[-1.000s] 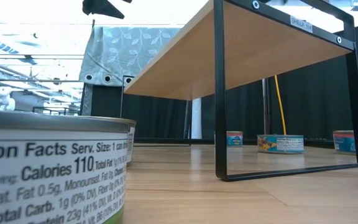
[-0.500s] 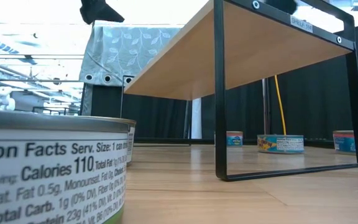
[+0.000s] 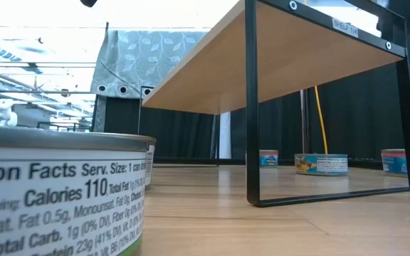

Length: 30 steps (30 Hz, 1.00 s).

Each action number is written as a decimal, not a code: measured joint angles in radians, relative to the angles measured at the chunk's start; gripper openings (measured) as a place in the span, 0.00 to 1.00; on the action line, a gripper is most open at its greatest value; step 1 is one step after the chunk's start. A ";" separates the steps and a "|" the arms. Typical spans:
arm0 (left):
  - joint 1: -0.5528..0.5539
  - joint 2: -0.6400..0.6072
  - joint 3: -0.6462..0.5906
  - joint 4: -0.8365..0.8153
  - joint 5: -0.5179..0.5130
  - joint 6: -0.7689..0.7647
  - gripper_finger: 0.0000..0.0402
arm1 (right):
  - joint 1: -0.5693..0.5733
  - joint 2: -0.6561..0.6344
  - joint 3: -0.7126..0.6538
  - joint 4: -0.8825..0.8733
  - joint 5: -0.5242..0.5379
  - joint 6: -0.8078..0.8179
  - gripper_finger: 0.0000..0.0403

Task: Stack canned seafood by type on shelf
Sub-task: Stack the green tuna can on top of the other tuna can on the shelf

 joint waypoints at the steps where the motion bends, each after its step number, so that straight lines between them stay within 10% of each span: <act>1: -0.015 0.012 0.000 0.004 -0.017 -0.001 0.84 | 0.020 0.003 -0.015 -0.026 0.003 0.044 0.58; 14: -0.090 0.168 0.000 0.050 -0.178 -0.002 0.84 | 0.100 0.004 -0.431 0.257 -0.109 0.285 0.46; 30: -0.090 0.238 0.000 0.168 -0.232 0.000 0.84 | 0.057 0.052 -0.466 0.292 -0.027 0.235 0.07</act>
